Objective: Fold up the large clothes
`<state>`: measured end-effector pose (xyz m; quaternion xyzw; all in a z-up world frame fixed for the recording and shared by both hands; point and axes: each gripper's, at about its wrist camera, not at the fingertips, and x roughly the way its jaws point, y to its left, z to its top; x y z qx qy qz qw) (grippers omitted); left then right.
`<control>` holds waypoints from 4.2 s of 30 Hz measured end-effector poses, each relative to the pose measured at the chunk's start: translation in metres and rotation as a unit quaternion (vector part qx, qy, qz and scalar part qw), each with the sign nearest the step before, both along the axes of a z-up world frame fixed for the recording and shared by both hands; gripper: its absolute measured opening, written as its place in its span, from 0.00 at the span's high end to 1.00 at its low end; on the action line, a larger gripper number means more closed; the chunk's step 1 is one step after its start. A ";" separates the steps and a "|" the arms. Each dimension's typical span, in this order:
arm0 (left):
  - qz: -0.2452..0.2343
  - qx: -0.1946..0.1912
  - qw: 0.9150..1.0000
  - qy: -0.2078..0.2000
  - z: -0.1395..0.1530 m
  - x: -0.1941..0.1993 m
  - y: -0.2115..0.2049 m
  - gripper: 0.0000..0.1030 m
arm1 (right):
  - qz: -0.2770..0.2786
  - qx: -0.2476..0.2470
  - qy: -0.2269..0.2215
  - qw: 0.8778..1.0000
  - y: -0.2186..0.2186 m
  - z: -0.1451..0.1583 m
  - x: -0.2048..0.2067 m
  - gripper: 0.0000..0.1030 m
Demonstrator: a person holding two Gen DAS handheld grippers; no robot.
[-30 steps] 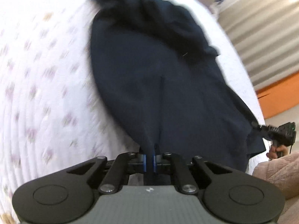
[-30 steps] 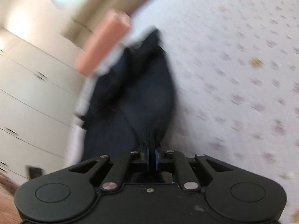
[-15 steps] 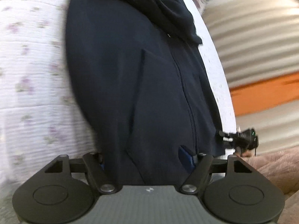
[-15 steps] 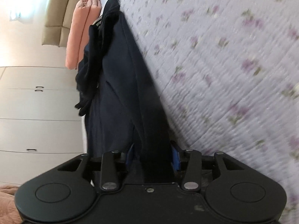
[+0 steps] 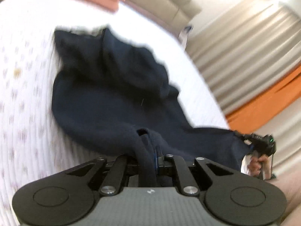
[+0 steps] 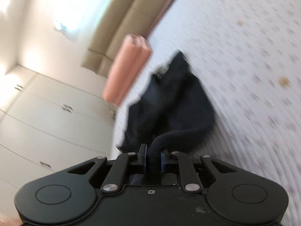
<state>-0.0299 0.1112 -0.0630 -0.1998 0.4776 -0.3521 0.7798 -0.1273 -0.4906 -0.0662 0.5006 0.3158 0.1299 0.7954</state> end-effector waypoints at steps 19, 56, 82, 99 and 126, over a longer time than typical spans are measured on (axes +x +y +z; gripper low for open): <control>0.157 -0.071 0.982 -0.074 0.053 0.163 -0.005 0.91 | -0.065 0.007 -0.065 0.996 -0.020 0.066 0.221 0.83; 0.236 0.055 0.955 -0.173 0.034 0.272 -0.037 0.38 | -0.075 -0.105 -0.079 0.989 0.053 0.000 0.360 0.03; -0.001 0.266 0.927 -0.265 -0.009 0.229 -0.112 0.00 | 0.155 -0.405 -0.048 0.900 0.101 -0.007 0.314 0.02; -0.132 0.324 0.911 -0.218 -0.082 0.186 -0.084 0.02 | 0.322 -0.529 -0.015 0.785 0.133 -0.053 0.257 0.02; -0.176 0.348 0.885 -0.255 -0.110 0.151 -0.027 0.00 | 0.379 -0.540 -0.129 0.740 0.166 -0.068 0.207 0.00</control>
